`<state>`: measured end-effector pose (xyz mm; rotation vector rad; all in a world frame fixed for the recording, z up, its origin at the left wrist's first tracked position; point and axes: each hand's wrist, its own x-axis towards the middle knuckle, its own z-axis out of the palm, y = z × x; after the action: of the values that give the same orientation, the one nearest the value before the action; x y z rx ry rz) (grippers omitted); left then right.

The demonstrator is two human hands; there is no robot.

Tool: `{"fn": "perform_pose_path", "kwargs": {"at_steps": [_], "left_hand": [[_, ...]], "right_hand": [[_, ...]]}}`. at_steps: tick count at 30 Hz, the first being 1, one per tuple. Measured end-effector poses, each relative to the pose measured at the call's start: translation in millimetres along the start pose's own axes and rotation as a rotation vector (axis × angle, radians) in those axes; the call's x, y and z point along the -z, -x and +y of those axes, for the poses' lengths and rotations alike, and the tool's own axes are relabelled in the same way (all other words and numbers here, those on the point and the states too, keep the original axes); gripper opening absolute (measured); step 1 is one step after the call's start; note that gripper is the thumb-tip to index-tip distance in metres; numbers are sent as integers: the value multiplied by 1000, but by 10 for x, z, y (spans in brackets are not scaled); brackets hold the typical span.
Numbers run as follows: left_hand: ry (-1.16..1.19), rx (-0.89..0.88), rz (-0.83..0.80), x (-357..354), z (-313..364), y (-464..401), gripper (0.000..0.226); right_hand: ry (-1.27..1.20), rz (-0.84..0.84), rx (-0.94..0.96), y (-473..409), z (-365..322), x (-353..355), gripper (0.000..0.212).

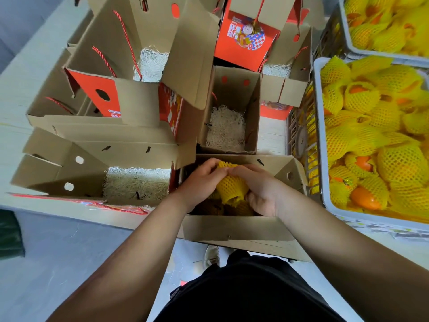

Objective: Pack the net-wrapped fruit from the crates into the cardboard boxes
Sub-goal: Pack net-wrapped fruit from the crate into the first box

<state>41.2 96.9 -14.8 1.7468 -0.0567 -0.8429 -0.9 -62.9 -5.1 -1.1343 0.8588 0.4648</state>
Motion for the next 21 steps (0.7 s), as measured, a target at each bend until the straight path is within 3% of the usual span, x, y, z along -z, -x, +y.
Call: {"fn": "perform_pose_path", "kwargs": {"at_steps": [4, 7, 13, 15, 17, 21], "left_hand": [[-3, 34, -31, 8, 17, 30, 20], [2, 111, 44, 43, 58, 36, 41], [83, 194, 217, 60, 98, -52, 54], [99, 178, 225, 44, 79, -61, 55], [114, 146, 248, 31, 61, -65, 55], [158, 103, 256, 28, 48, -43, 51]], "right_hand": [[-13, -74, -87, 11, 24, 6, 41], [112, -87, -86, 12, 110, 0, 64], [790, -55, 127, 87, 203, -326, 73], [1084, -28, 117, 26, 285, -461, 86], [1227, 1, 50, -46, 334, -576, 95], [1148, 48, 75, -117, 276, -592, 74]]}}
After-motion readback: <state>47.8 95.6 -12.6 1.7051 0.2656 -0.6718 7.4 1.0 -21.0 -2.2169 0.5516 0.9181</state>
